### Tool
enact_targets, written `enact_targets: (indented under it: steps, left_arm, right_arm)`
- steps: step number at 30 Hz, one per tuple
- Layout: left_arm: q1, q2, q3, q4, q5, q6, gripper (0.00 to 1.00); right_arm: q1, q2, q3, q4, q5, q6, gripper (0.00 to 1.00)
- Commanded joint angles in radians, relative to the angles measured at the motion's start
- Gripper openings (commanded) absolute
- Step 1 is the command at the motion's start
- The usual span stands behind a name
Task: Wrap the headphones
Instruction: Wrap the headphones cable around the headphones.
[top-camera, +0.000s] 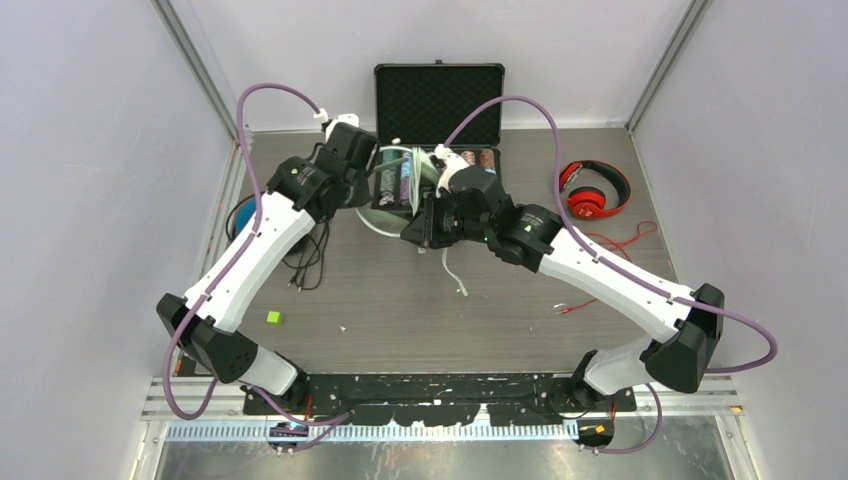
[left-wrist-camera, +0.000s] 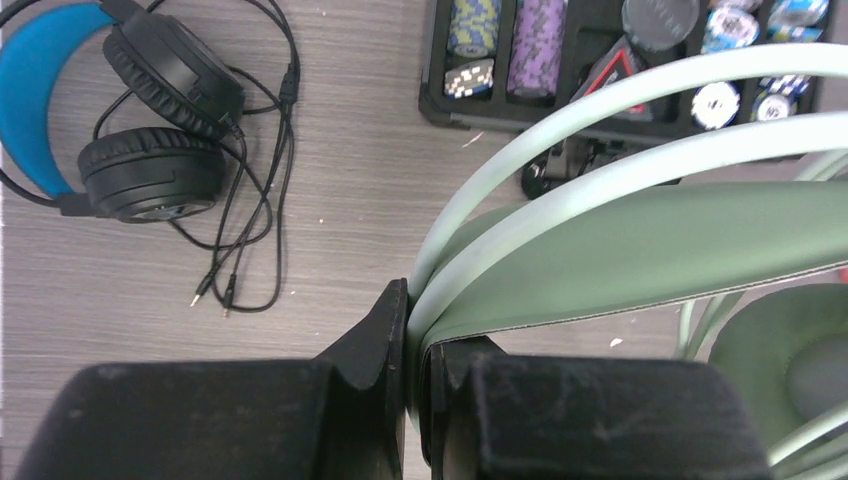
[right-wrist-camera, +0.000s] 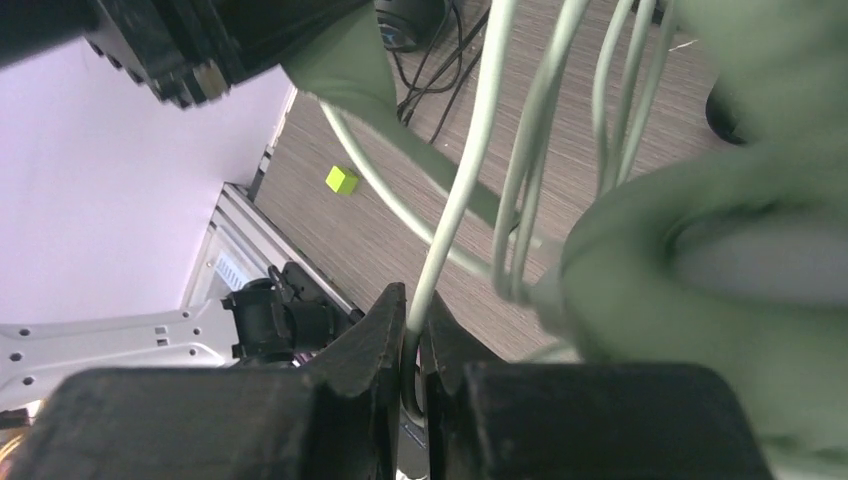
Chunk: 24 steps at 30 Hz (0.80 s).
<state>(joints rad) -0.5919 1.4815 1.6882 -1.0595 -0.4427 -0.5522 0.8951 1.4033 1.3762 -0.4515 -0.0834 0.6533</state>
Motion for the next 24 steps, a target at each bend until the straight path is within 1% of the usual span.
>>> enact_targets:
  steps: [1,6,10,15,19,24]
  left_arm:
    - [0.023,-0.065,0.029,0.174,0.0,-0.152,0.0]
    - [0.024,-0.089,-0.002,0.207,-0.001,-0.18,0.0]
    - [0.023,-0.097,0.005,0.207,0.011,-0.192,0.0]
    - [0.023,-0.108,0.026,0.204,0.06,-0.211,0.0]
    - [0.023,-0.119,0.035,0.198,0.091,-0.212,0.0]
    - [0.023,-0.137,0.027,0.207,0.154,-0.229,0.0]
  right_arm:
    - [0.031,-0.036,0.008,0.006,0.042,-0.05,0.15]
    - [0.043,-0.049,-0.025,0.034,0.063,-0.06,0.16]
    - [0.051,-0.075,-0.068,0.058,0.137,-0.093,0.09]
    - [0.056,-0.13,-0.163,0.169,0.199,-0.162,0.08]
    - [0.056,-0.178,-0.243,0.272,0.219,-0.197,0.09]
    - [0.055,-0.185,-0.278,0.315,0.257,-0.219,0.12]
